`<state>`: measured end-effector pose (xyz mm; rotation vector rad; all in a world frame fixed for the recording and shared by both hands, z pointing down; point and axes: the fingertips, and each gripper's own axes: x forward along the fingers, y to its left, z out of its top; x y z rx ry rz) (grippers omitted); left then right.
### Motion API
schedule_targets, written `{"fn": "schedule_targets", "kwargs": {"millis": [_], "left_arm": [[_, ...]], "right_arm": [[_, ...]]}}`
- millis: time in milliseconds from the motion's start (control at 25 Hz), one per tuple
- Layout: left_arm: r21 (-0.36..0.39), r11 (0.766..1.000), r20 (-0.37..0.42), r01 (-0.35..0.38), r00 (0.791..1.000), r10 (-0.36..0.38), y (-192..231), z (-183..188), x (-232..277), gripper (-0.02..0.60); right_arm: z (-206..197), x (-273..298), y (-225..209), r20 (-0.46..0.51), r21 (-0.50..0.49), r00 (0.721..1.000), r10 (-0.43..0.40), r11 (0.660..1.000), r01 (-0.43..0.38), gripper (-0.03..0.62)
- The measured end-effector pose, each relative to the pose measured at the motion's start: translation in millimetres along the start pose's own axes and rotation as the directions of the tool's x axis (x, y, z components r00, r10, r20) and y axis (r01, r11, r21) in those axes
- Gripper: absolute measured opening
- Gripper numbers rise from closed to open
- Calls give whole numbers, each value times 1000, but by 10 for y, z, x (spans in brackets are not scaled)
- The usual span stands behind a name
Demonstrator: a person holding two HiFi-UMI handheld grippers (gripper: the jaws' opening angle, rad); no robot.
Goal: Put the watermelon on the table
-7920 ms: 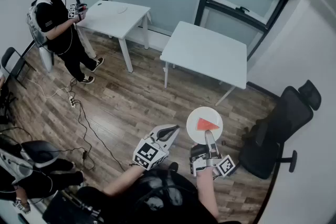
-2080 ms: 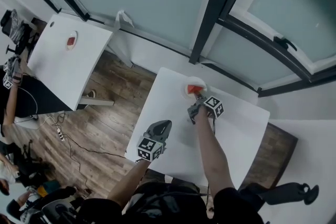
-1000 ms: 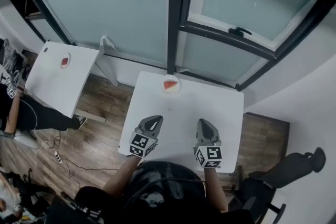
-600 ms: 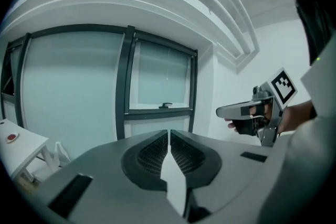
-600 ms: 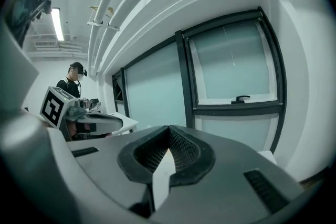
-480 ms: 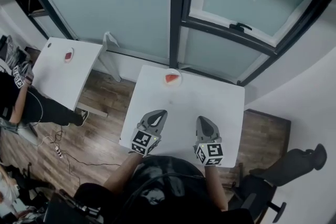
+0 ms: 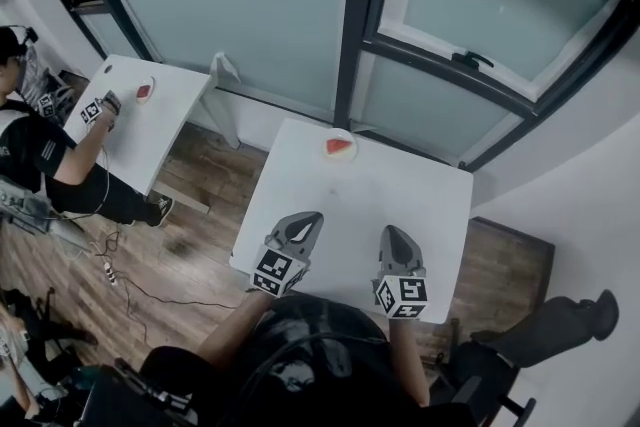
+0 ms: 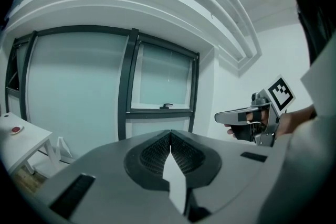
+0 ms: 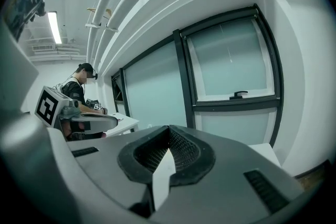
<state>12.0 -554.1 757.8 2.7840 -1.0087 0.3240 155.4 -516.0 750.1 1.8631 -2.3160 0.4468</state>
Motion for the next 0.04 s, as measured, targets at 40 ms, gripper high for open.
{"fn": "schedule_targets", "kwargs": {"millis": [40], "left_arm": [[-1, 1000, 1, -3, 1000, 3, -1, -8, -9, 5]], "right_arm": [[-18, -3, -6, -2, 4, 1000, -4, 1000, 4, 11]]}}
